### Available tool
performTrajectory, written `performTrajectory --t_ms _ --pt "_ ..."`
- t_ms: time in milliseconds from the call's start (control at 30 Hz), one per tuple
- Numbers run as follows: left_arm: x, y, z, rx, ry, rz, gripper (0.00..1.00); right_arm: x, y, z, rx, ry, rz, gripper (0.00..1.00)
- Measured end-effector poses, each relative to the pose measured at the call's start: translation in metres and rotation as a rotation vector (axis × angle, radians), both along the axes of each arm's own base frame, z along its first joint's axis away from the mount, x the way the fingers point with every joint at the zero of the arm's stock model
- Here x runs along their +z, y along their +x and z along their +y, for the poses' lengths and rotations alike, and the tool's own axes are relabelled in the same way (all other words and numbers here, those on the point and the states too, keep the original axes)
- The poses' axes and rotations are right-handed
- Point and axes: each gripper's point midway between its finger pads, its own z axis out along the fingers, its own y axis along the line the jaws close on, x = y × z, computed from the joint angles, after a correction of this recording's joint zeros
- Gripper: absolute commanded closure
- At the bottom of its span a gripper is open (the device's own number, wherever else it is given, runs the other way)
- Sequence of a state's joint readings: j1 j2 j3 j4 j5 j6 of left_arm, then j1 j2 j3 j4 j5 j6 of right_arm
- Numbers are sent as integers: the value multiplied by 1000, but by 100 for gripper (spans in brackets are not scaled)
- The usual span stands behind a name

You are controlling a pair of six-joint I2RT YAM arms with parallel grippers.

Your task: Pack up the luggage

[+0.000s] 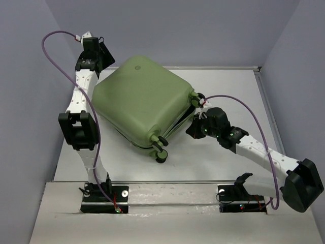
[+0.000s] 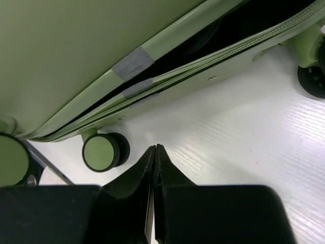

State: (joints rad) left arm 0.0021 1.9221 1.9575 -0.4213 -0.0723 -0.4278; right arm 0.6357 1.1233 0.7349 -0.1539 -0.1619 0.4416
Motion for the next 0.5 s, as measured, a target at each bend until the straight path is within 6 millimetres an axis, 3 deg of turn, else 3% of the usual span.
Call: performTrajectory --t_ms 167,233,300,367,500 --pt "-3 24 22 10 16 16 21 -26 13 -1 -44 -65 49 93" --pt "-15 34 31 10 13 35 21 -38 23 0 -72 -102 70 93" --pt "-37 42 35 -11 2 85 21 -43 32 0 -95 -125 74 93" --pt "-74 50 38 -27 -9 150 21 -43 48 5 -120 -140 65 93" --pt "-147 42 32 -62 -25 312 22 -42 64 13 -139 -144 50 93"
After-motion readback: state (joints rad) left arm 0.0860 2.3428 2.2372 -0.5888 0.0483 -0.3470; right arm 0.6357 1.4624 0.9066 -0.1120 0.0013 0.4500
